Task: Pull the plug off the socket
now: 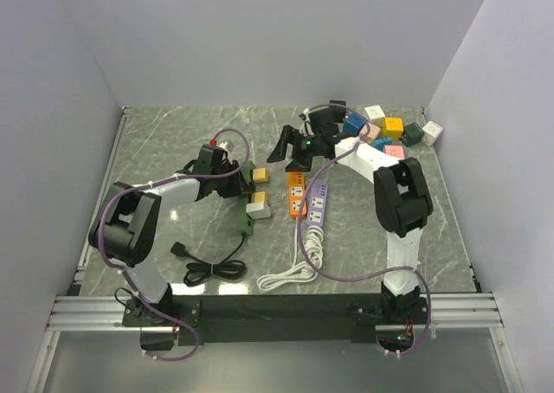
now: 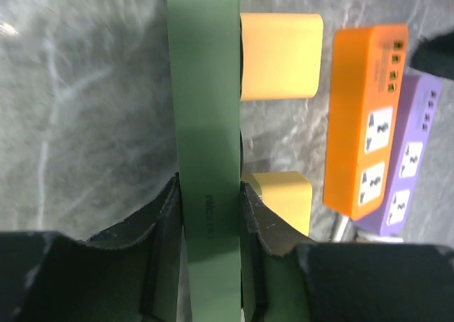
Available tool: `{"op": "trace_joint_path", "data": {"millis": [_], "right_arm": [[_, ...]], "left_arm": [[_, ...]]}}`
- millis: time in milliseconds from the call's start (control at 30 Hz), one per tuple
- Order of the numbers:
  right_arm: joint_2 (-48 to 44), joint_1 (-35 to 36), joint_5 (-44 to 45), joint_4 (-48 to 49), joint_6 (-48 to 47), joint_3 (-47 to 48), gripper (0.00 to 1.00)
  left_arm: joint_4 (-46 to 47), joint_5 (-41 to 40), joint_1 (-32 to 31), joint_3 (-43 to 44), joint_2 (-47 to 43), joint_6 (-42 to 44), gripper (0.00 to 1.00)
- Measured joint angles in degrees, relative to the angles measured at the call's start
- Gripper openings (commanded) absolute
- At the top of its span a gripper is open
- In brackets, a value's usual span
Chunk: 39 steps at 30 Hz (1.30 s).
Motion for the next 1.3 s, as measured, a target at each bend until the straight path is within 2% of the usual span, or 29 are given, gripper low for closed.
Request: {"op": "trace_joint_path", "data": {"millis": [400, 600, 633, 700, 800, 833, 900, 933, 967, 1300], "right_arm": [[8.9, 1.8, -3.0, 2.5, 2.0, 6.1, 0.90], [9.3, 2.9, -3.7, 2.4, 2.1, 6.3, 0.80], [9.3, 3.1, -4.1, 2.8, 2.3, 6.3, 0.74], [9.3, 3.6, -5.1, 3.3, 2.9, 6.3, 0.71], [9.5, 4.4, -6.5, 3.8, 3.5, 6.6, 0.53], [9.8, 4.6, -6.7, 3.9, 3.7, 6.8, 0.37], [10.4, 4.6, -7.6, 4.3, 4.0, 7.0, 0.20], [10.9, 4.5, -8.5, 4.7, 5.0, 7.1, 0.04], [11.1, 4.4, -9.1, 4.9, 5.3, 7.2, 0.00], [10.3, 0.3, -14.7, 0.1, 3.9, 7.2, 0.00]], "left_arm": [[-2.2, 3.9, -0.1, -0.2, -3.0, 0.0, 0.00], [-3.1, 4.3, -0.1, -0.2, -5.9, 0.0, 0.00], [-3.1, 4.4, -0.1, -0.2, -6.1, 0.0, 0.00], [-3.1, 4.6, -0.1, -0.2, -6.2, 0.0, 0.00], [-2.8, 4.9, -0.1, -0.5, -6.3, -0.2, 0.00], [-2.6, 4.9, -0.1, -0.8, -6.5, -0.4, 0.01], [-2.8, 4.6, 0.1, -1.4, -7.1, -0.7, 0.01], [-3.1, 4.6, 0.2, -1.5, -7.2, -1.1, 0.00], [-3.2, 4.4, 0.2, -1.5, -7.2, -1.2, 0.00], [-0.1, 6.0, 0.3, -1.9, -7.2, -1.5, 0.00]]}}
